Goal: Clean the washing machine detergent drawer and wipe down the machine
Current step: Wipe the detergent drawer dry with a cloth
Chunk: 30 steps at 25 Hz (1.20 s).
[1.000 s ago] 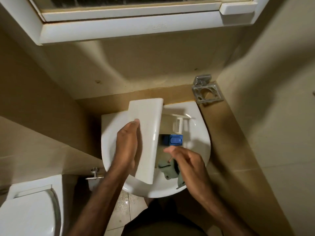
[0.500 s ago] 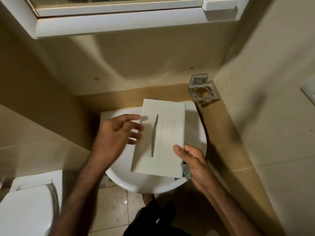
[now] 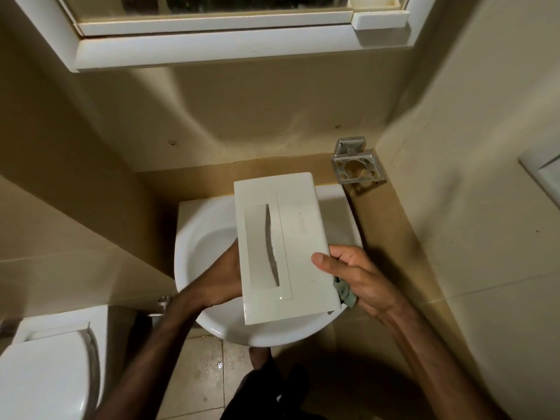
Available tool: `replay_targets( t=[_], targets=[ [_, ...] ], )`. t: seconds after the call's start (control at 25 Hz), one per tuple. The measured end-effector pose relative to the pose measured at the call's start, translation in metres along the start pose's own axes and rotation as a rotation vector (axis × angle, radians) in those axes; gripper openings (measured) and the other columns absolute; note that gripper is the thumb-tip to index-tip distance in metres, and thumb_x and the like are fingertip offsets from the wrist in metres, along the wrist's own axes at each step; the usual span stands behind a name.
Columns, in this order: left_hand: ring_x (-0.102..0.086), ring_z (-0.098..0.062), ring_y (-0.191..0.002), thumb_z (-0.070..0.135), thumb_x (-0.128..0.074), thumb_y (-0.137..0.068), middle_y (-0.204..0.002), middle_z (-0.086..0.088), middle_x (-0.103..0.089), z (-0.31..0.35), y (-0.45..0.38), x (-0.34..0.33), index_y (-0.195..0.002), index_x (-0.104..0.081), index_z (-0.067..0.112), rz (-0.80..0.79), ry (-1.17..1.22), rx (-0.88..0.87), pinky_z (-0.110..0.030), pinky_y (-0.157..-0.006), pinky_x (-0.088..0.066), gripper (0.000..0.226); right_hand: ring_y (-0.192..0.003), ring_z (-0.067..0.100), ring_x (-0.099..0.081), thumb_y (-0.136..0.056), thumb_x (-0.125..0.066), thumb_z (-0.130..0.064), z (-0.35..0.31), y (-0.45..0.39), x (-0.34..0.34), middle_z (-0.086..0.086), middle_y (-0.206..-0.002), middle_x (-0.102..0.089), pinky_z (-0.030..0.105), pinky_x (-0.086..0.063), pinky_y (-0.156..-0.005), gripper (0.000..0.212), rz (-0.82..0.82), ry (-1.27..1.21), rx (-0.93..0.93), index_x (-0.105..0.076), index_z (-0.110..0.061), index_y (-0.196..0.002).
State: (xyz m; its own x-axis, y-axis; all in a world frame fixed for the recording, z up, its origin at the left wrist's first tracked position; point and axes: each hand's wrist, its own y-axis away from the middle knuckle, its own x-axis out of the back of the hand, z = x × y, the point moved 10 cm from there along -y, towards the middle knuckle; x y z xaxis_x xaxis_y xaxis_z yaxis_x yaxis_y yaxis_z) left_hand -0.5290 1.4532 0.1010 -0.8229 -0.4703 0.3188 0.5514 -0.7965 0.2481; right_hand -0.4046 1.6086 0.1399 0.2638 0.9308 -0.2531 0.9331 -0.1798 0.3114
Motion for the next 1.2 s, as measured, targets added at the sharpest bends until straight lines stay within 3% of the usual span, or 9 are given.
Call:
replay_targets(
  t=[0.12, 0.24, 0.36, 0.44, 0.6, 0.72, 0.88, 1.08, 1.2],
  targets=[
    [-0.061, -0.001, -0.122, 0.038, -0.084, -0.069, -0.129, 0.028, -0.062, 0.017, 0.003, 0.01, -0.146, -0.045, 0.031, 0.091, 0.083, -0.063, -0.014, -0.089, -0.053, 0.087, -0.115, 0.032, -0.073, -0.093, -0.071, -0.026, 0.0, 0.0, 0.003, 0.018, -0.121, -0.076, 0.032, -0.06, -0.092, 0.033, -0.046, 0.008, -0.013, -0.075, -0.003, -0.115],
    [-0.063, -0.002, -0.118, 0.037, -0.086, -0.067, -0.124, 0.029, -0.065, 0.029, 0.002, 0.009, -0.132, -0.054, 0.04, 0.103, 0.032, -0.15, -0.012, -0.091, -0.051, 0.073, -0.114, 0.033, -0.073, -0.094, -0.069, -0.026, -0.002, -0.003, 0.005, 0.019, -0.12, -0.075, 0.032, -0.061, -0.092, 0.031, -0.045, 0.016, -0.025, -0.076, -0.003, -0.114],
    [-0.065, -0.012, -0.122, 0.011, -0.08, -0.084, -0.126, 0.021, -0.07, 0.02, 0.0, 0.015, -0.131, -0.062, 0.033, 0.162, 0.13, -0.106, -0.022, -0.091, -0.057, 0.056, -0.113, 0.035, -0.073, -0.087, -0.08, -0.036, 0.004, -0.005, 0.004, 0.022, -0.12, -0.075, 0.032, -0.061, -0.092, 0.039, -0.032, -0.034, -0.043, -0.079, -0.005, -0.111],
    [-0.064, -0.018, -0.128, 0.004, -0.058, -0.1, -0.135, 0.009, -0.069, 0.011, 0.0, 0.022, -0.138, -0.064, 0.026, 0.232, 0.365, -0.075, -0.036, -0.1, -0.057, 0.044, -0.112, 0.034, -0.073, -0.09, -0.076, -0.031, 0.009, -0.006, 0.004, 0.021, -0.12, -0.075, 0.033, -0.061, -0.091, 0.03, -0.01, -0.039, -0.055, -0.081, -0.008, -0.109],
    [-0.06, -0.015, -0.132, 0.045, -0.041, -0.109, -0.135, 0.01, -0.069, -0.041, -0.009, 0.03, -0.128, -0.07, 0.037, 0.436, 0.608, 0.15, -0.046, -0.107, -0.047, 0.035, -0.108, 0.032, -0.075, -0.07, -0.091, -0.052, 0.013, -0.008, -0.005, 0.02, -0.119, -0.076, 0.035, -0.062, -0.091, 0.057, -0.036, -0.077, -0.082, -0.082, -0.011, -0.109],
    [-0.053, -0.039, -0.138, 0.081, -0.048, -0.092, -0.141, -0.008, -0.065, -0.102, -0.026, 0.002, -0.139, -0.064, 0.032, 0.311, 0.761, 0.367, -0.065, -0.115, -0.038, 0.07, -0.103, 0.027, -0.077, -0.056, -0.097, -0.058, 0.015, -0.008, -0.007, 0.015, -0.115, -0.078, 0.033, -0.063, -0.086, 0.065, -0.02, -0.132, -0.098, -0.084, -0.016, -0.104],
    [-0.045, -0.045, -0.144, 0.101, -0.045, -0.069, -0.152, -0.02, -0.054, -0.13, -0.027, -0.028, -0.142, -0.064, 0.021, 0.21, 1.207, 0.516, -0.061, -0.121, -0.031, 0.109, -0.095, 0.024, -0.078, -0.045, -0.102, -0.055, 0.012, -0.006, 0.001, 0.012, -0.106, -0.08, 0.029, -0.063, -0.075, 0.066, 0.006, -0.186, -0.101, -0.085, -0.017, -0.096],
    [-0.037, -0.043, -0.15, 0.098, -0.044, -0.075, -0.157, -0.016, -0.049, -0.103, -0.03, -0.044, -0.148, -0.058, 0.022, 0.069, 1.348, 0.473, -0.062, -0.123, -0.028, 0.106, -0.088, 0.023, -0.079, -0.036, -0.104, -0.054, 0.01, -0.002, 0.008, 0.011, -0.099, -0.081, 0.029, -0.063, -0.068, 0.068, 0.029, -0.207, -0.108, -0.085, -0.018, -0.09],
    [-0.06, -0.034, -0.131, 0.084, -0.054, -0.086, -0.14, -0.013, -0.065, -0.079, -0.031, -0.047, -0.145, -0.061, 0.022, 0.083, 1.253, 0.468, -0.052, -0.112, -0.048, 0.086, -0.088, 0.023, -0.079, -0.034, -0.104, -0.055, 0.01, 0.001, 0.006, 0.011, -0.097, -0.081, 0.028, -0.063, -0.067, 0.068, 0.018, -0.193, -0.118, -0.086, -0.02, -0.089]
  ],
)
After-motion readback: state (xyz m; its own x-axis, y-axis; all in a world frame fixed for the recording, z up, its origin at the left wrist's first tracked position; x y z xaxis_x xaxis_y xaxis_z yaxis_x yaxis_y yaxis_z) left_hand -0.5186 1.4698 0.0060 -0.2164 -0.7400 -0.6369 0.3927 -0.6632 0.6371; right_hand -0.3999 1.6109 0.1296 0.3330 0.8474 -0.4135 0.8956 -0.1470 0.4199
